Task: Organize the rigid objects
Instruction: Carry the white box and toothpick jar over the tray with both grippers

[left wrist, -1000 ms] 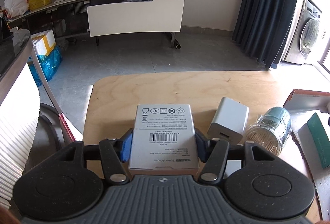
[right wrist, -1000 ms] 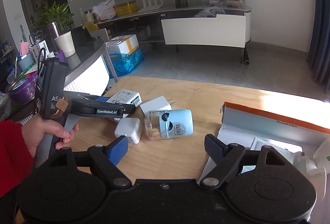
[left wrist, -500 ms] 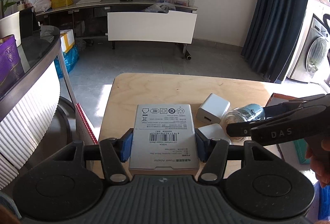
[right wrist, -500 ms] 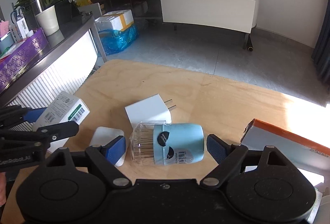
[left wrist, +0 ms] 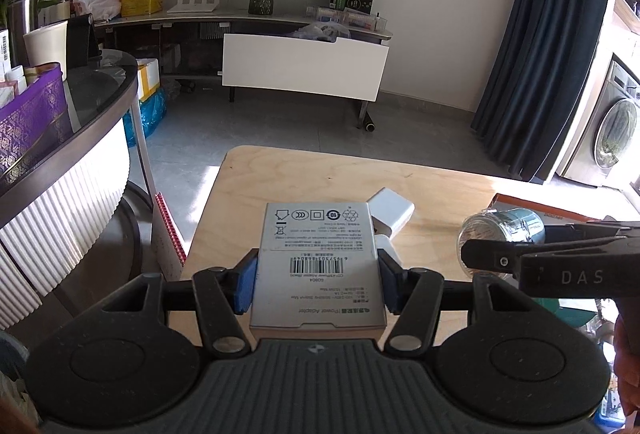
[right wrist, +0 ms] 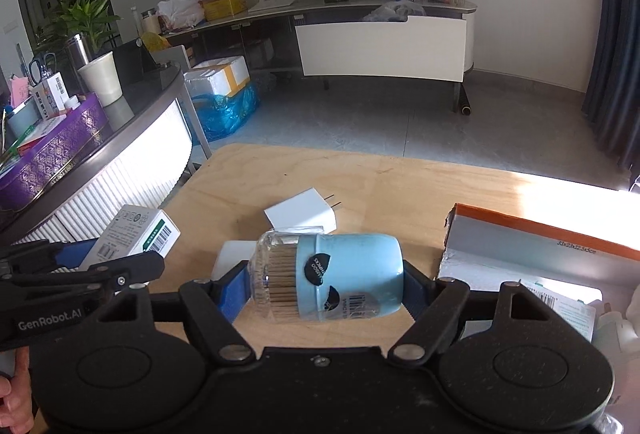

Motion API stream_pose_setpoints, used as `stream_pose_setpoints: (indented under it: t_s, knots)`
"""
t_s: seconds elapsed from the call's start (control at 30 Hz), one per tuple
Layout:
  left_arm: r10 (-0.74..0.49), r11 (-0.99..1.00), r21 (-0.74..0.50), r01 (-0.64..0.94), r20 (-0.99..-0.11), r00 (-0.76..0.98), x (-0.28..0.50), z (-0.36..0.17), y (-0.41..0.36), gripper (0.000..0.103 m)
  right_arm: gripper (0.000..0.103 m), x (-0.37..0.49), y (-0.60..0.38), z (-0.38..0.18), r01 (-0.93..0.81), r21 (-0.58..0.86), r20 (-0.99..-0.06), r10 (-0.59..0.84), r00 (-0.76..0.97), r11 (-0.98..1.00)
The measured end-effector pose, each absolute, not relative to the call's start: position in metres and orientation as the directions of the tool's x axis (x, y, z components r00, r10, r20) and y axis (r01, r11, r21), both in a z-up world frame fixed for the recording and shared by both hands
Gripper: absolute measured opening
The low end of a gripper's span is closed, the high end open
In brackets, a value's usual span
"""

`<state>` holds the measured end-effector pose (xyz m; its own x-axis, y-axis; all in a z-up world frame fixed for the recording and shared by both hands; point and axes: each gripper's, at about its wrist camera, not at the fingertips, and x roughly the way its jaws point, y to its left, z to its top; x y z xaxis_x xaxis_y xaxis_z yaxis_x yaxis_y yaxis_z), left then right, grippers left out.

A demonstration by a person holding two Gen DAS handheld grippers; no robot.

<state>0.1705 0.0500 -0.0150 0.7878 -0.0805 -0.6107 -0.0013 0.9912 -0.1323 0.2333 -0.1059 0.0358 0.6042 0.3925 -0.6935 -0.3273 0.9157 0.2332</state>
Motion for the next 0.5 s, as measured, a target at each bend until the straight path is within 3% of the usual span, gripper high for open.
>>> stream_pose_setpoints:
  t_s: [0.5]
  knots:
    - [-0.066, 0.993, -0.119, -0.005, -0.584, 0.809, 0.108, 0.010, 0.024, 0.059, 0.091, 0.133, -0.141, 0.080, -0.262, 0.253, -0.634, 0.364, 0.682, 0.931]
